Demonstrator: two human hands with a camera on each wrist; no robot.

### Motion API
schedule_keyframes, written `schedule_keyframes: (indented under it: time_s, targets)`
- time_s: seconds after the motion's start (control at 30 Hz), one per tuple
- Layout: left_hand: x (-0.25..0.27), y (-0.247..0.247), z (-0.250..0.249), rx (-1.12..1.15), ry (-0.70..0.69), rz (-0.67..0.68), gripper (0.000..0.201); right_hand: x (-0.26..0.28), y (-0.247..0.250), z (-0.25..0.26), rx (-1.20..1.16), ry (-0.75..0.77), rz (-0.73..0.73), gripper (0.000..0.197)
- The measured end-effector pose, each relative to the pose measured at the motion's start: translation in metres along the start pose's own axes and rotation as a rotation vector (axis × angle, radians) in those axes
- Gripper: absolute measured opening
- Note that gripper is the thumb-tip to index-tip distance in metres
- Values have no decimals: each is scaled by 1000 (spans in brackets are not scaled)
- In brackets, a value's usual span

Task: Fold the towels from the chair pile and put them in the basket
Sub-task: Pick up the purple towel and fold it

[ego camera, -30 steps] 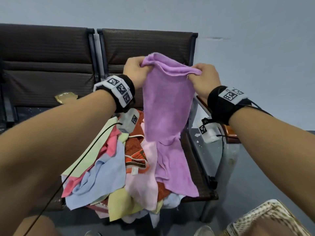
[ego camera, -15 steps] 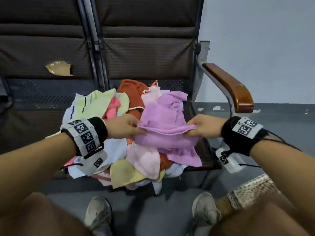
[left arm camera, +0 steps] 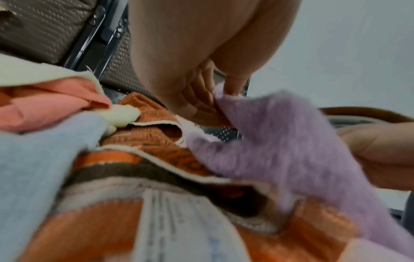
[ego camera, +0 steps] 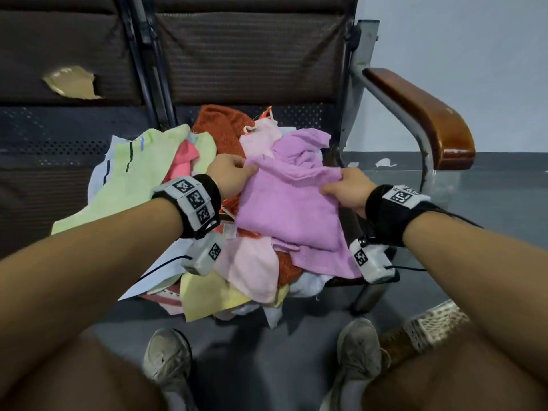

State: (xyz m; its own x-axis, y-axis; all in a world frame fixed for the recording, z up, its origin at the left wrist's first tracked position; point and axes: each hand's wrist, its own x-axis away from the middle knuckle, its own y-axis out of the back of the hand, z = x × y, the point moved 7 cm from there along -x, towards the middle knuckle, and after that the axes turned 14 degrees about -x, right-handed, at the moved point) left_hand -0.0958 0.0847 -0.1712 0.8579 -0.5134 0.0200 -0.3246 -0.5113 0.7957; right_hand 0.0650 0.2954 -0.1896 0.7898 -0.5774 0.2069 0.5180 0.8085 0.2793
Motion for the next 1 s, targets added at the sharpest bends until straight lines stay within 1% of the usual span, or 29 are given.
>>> schedule_keyframes:
  time_s: [0.03, 0.1, 0.13, 0.17, 0.2, 0.23, 0.27, 0.3, 0.33, 0.37, 0.4, 0.43, 0.47, 0.5, 0.53, 0.57, 0.6, 0.63, 0.7, 0.73, 0.77, 0.8, 0.87, 0.9, 0.97, 1.0]
  targets:
    - [-6, -1, 2, -13, 7, -49, 31, -7, 1, 1, 64, 36, -47, 15]
    - [-13, -3, 6, 21, 56, -118, 22, -16, -2, 5, 212, 100, -90, 24]
    - [-14, -3, 8, 25, 91, -143, 26, -18, -6, 7, 282, 122, -84, 33]
    - [-14, -3, 9, 3, 102, -158, 34, -17, -11, 10, 354, 139, -62, 45]
    - [-12, -2, 7, -29, 83, -165, 39, -13, -15, 13, 420, 171, -39, 53]
    - [-8, -1, 3, -53, 36, -174, 38, -7, -20, 16, 473, 217, -22, 53]
    - [-2, 0, -3, -56, -33, -172, 32, 0, -24, 20, 499, 275, -3, 45]
    - [7, 0, -9, -34, -111, -145, 23, 10, -29, 23, 504, 324, 34, 32]
    - [17, -3, -13, -3, -184, -80, 14, 19, -35, 21, 502, 358, 100, 20]
    - [27, -8, -15, 7, -248, 10, 8, 30, -41, 17, 519, 378, 186, 17]
    - [38, -14, -14, -28, -308, 105, 11, 40, -48, 11, 562, 391, 276, 20]
    - [47, -20, -10, -110, -358, 188, 22, 48, -53, 3, 622, 390, 353, 29]
    - [55, -24, -5, -214, -400, 242, 37, 52, -55, -6, 675, 383, 405, 39]
    - [59, -27, 1, -301, -432, 266, 52, 55, -54, -14, 714, 369, 429, 47]
    - [61, -28, 5, -352, -448, 270, 62, 57, -52, -19, 738, 363, 433, 51]
    - [61, -27, 7, -368, -443, 260, 66, 57, -49, -21, 754, 371, 424, 51]
    - [60, -25, 8, -367, -428, 238, 63, 57, -47, -22, 757, 391, 411, 46]
    - [58, -21, 8, -358, -410, 201, 54, 57, -46, -21, 747, 411, 398, 35]
    - [54, -14, 5, -342, -390, 118, 27, 54, -40, -17, 697, 396, 363, 17]
    - [52, -10, 4, -312, -382, 103, 16, 52, -35, -13, 664, 370, 343, 13]
    - [51, -7, 4, -244, -361, 116, 10, 50, -30, -10, 625, 341, 327, 13]
    - [49, -6, 4, -158, -332, 143, 9, 49, -26, -7, 578, 313, 319, 15]
    - [46, -2, 2, -33, -282, 162, 20, 47, -20, -1, 436, 251, 316, 23]
    - [44, -1, 0, 2, -269, 154, 26, 48, -20, 2, 324, 208, 318, 28]
    - [38, -1, -3, 21, -235, 115, 33, 47, -23, 3, 97, 124, 307, 27]
    - [35, -2, -3, -4, -215, 84, 37, 46, -25, 1, 27, 92, 307, 26]
